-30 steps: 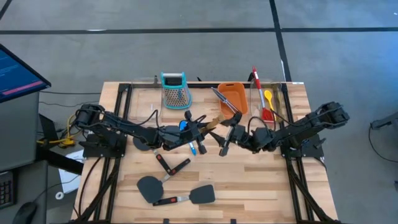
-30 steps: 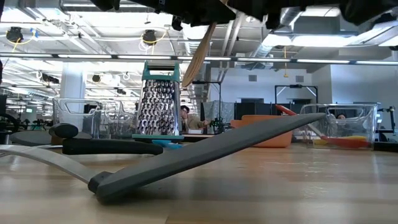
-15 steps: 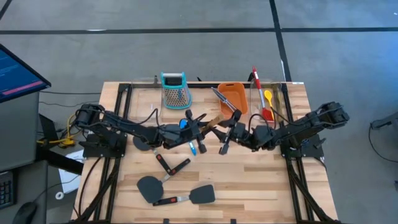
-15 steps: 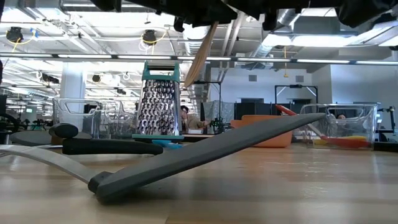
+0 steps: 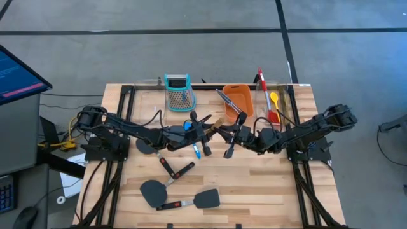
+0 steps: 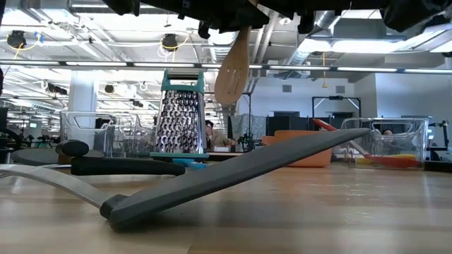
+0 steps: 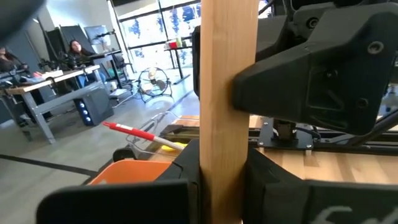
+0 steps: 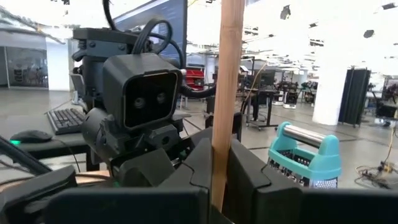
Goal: Pick & Place Kitchen Items
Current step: Put the brown spatula into the right transparent bin
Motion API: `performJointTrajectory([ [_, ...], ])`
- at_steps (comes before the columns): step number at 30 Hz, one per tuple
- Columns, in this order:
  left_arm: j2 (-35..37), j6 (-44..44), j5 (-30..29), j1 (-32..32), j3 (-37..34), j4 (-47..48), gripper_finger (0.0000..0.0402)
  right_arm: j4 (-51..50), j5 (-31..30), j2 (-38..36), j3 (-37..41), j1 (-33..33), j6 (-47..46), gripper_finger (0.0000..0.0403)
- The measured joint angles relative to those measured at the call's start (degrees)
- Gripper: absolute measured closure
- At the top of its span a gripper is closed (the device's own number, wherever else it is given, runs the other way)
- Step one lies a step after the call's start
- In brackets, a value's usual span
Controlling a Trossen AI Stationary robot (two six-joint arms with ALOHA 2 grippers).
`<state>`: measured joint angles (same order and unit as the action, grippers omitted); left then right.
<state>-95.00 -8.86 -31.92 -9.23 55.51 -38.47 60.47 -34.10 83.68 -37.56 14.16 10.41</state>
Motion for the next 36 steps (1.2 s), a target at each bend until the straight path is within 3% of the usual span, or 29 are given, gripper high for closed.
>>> performJointTrajectory([
  [15,0.00,0.35,0.64,-0.01,0.00,-1.20,0.0314,-0.10,-0.03,-0.25,0.00,0.00,1.79,0.0387],
  [26,0.23,0.29,0.76,0.63,0.02,-2.92,0.0231,-3.94,0.05,-3.51,0.07,-0.05,2.27,0.0387],
  [36,9.12,0.36,1.38,0.10,0.08,2.52,0.0182,-13.15,-1.23,-8.58,0.01,-0.09,2.21,0.0387],
])
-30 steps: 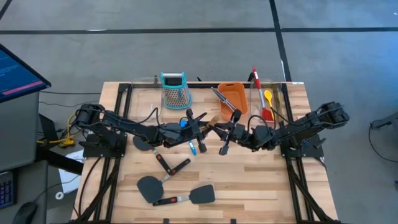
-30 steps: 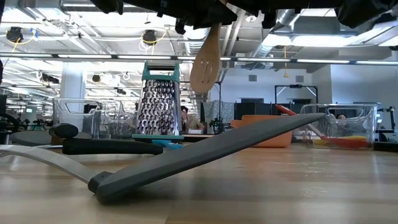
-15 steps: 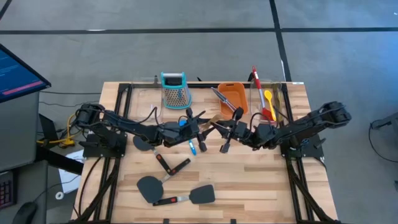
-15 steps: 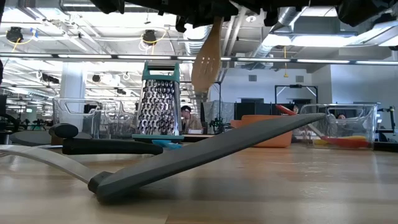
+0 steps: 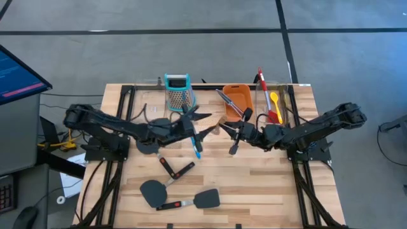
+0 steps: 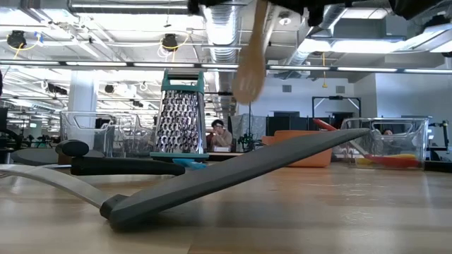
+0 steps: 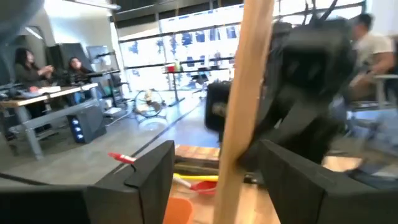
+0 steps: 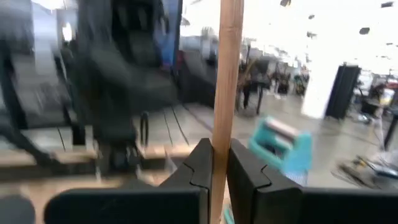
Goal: Pick & Place Kitchen Items
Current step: Put the brown spatula into the right transparent bin
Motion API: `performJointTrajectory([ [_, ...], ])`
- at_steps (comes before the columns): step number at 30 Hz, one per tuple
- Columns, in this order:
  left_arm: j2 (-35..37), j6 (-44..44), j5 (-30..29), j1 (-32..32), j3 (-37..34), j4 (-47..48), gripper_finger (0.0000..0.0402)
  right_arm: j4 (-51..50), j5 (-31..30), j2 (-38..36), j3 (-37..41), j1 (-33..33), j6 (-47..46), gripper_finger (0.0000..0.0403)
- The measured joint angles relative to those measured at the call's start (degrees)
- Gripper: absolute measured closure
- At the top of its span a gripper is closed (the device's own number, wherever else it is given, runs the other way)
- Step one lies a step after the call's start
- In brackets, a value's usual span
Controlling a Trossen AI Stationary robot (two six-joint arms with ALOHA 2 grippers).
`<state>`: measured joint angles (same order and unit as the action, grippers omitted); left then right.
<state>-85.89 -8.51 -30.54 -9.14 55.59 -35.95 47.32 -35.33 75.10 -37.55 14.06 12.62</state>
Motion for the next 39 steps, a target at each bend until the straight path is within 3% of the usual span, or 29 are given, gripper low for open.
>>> performJointTrajectory([
  [7,7.77,3.01,0.61,-3.22,-0.04,11.46,0.0195,-17.44,-8.20,-7.98,0.10,-0.05,-2.28,0.0387],
  [16,11.41,4.93,0.63,-6.35,-0.02,18.33,0.0246,-42.38,-11.50,-25.31,0.06,-5.90,-9.86,0.0387],
  [23,11.28,4.96,0.63,-6.37,-0.04,20.16,0.0279,-54.92,-11.50,-37.96,0.04,-14.93,-13.44,0.0387],
  [28,11.28,4.95,0.63,-6.37,-0.04,20.25,0.0293,-64.57,-11.39,-43.15,0.02,-23.32,-18.85,0.0387],
  [32,11.28,4.95,0.63,-6.13,-0.04,20.33,0.0297,-69.64,-10.70,-43.79,0.41,-29.71,-23.04,0.0387],
  [39,11.28,4.95,0.63,-6.11,-0.06,20.55,0.0298,-68.31,-0.71,-42.04,5.55,-42.98,-25.77,0.0387],
])
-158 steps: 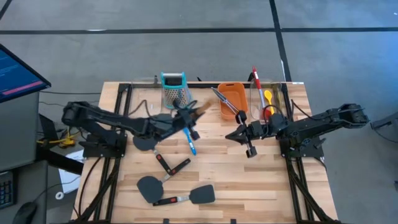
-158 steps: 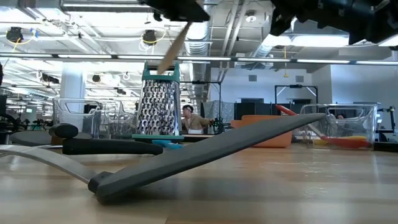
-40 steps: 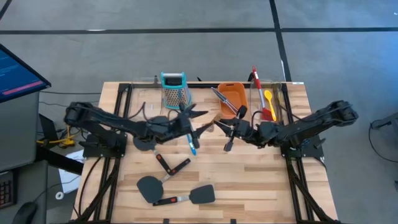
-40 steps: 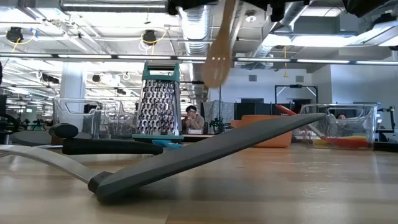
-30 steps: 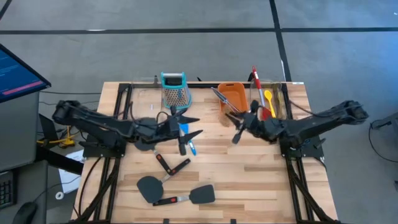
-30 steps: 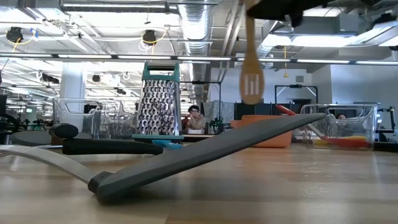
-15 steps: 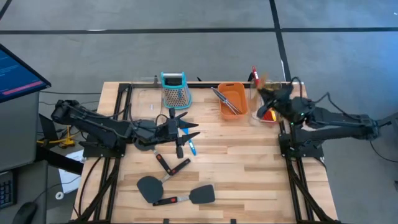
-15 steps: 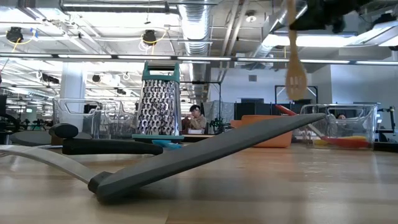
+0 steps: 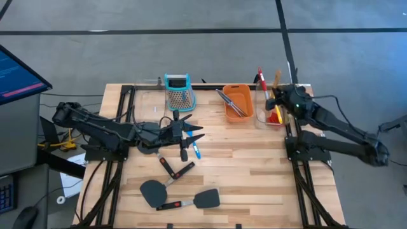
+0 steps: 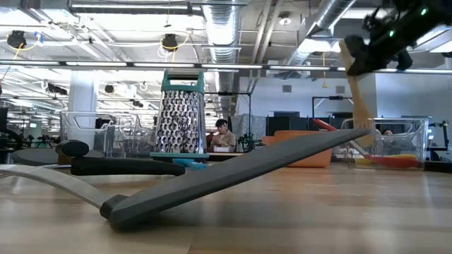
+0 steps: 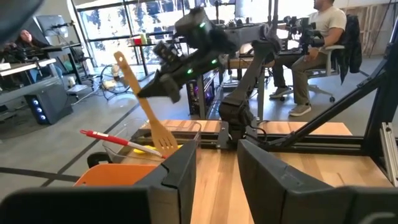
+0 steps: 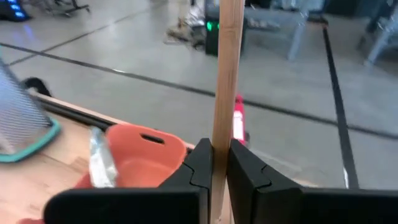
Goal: Pick & Place Kitchen Items
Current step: Put the brown spatula into the right transparent bin
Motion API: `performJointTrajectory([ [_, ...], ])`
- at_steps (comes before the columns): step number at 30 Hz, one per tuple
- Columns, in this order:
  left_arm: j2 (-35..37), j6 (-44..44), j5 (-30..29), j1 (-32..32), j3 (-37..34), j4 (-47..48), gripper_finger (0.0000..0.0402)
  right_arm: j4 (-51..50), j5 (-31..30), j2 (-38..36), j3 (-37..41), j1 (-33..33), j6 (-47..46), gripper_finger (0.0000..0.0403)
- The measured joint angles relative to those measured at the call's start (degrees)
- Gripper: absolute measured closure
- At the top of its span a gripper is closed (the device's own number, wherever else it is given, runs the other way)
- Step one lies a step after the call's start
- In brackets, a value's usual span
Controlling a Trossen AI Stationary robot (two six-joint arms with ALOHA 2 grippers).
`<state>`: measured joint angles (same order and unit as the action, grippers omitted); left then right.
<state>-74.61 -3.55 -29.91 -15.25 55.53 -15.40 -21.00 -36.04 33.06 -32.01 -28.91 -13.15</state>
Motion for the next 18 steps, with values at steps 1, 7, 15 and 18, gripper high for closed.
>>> performJointTrajectory([
  [1,0.00,0.00,0.00,0.00,0.00,0.00,0.0298,0.91,1.90,0.18,0.89,-2.19,-0.29,0.0387],
  [7,0.00,0.00,0.00,0.00,0.00,0.05,0.0298,9.72,19.91,2.49,5.99,-15.21,-4.06,0.0387],
  [15,0.00,0.00,0.00,0.00,0.00,0.21,0.0298,14.87,30.41,8.96,8.78,-25.23,-5.79,0.0387],
  [18,0.00,0.00,0.01,0.00,-0.02,0.20,0.0298,14.58,32.43,10.91,8.93,-26.28,-6.61,0.0387],
])
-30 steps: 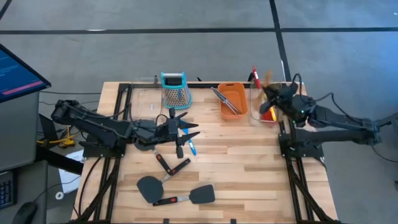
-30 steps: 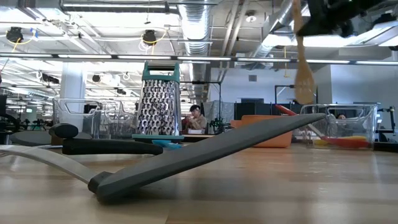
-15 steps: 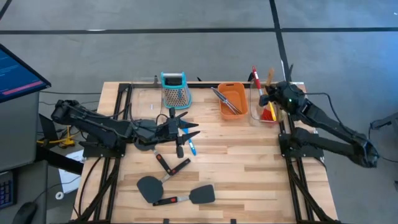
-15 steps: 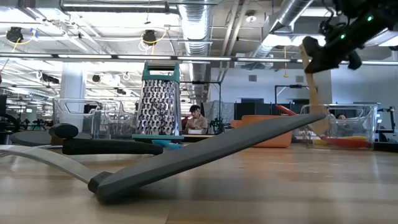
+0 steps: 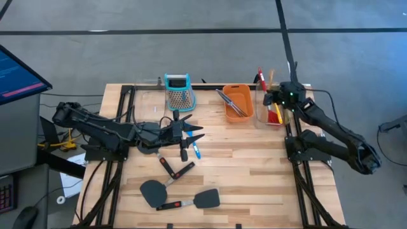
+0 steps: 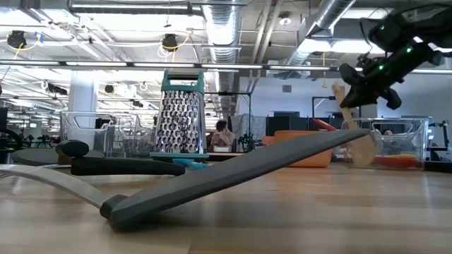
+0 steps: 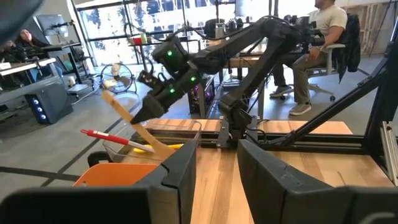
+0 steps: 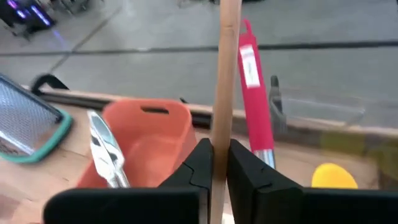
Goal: Pick & Place Kitchen Items
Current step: Put the brown spatula into the right transparent bin, then put the top black spatula into the left transparent bin
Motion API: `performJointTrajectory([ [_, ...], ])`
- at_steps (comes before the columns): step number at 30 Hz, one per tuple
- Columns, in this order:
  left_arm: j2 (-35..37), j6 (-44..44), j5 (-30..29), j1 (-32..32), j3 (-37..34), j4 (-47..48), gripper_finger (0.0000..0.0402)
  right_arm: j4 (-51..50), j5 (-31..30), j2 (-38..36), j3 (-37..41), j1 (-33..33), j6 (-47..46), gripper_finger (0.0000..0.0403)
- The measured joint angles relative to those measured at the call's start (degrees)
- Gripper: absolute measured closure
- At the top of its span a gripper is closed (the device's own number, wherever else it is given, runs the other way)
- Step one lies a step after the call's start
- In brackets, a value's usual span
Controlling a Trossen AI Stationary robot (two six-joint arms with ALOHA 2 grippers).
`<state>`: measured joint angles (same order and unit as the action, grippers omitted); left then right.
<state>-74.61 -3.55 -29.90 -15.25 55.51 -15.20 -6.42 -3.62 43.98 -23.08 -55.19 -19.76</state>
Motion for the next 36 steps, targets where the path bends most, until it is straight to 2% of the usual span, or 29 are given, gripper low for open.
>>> performJointTrajectory([
  [2,0.00,0.00,-0.01,0.00,0.00,0.02,0.0298,0.03,-0.09,0.81,0.09,-0.11,0.03,0.0372],
  [9,-0.02,0.00,-0.01,0.00,0.00,0.02,0.0298,-0.93,-0.28,1.37,-1.43,-0.12,-0.06,0.0270],
  [13,-0.02,0.00,-0.01,-0.02,0.00,0.06,0.0298,-1.57,-0.05,1.13,-3.31,-0.12,-0.10,0.0228],
  [15,-0.02,-0.02,-0.01,0.00,0.00,0.51,0.0298,-2.24,2.04,0.35,-5.29,-0.12,-0.24,0.0215],
  [17,-0.02,-0.42,-0.08,0.00,0.00,1.91,0.0298,-3.78,6.77,-1.00,-7.58,-0.11,-0.51,0.0210],
  [19,0.21,-0.48,-0.68,-0.05,0.00,4.14,0.0298,-5.14,14.27,-2.58,-9.88,0.11,-1.48,0.0215],
  [22,0.37,-0.44,-1.60,-0.15,0.00,7.07,0.0298,-5.33,28.09,-5.26,-11.88,1.19,-2.24,0.0243],
  [25,0.37,-0.44,-1.62,-0.17,-0.03,7.94,0.0298,-4.88,40.29,-7.27,-12.23,3.72,-2.22,0.0292],
  [27,0.39,-0.44,-1.64,-0.20,-0.02,8.29,0.0298,-5.65,44.65,-8.41,-12.23,6.42,-0.92,0.0329],
  [30,0.39,-0.43,-1.69,-0.17,-0.02,10.57,0.0298,-8.31,45.66,-10.25,-12.23,11.59,3.07,0.0384],
  [33,0.39,-0.44,-1.73,-0.17,-0.02,14.20,0.0298,-10.07,45.21,-10.88,-12.23,17.42,6.41,0.0393],
  [36,0.39,-0.43,-1.73,-0.17,-0.02,17.93,0.0298,-10.05,37.33,-11.12,-11.92,24.69,8.15,0.0397],
])
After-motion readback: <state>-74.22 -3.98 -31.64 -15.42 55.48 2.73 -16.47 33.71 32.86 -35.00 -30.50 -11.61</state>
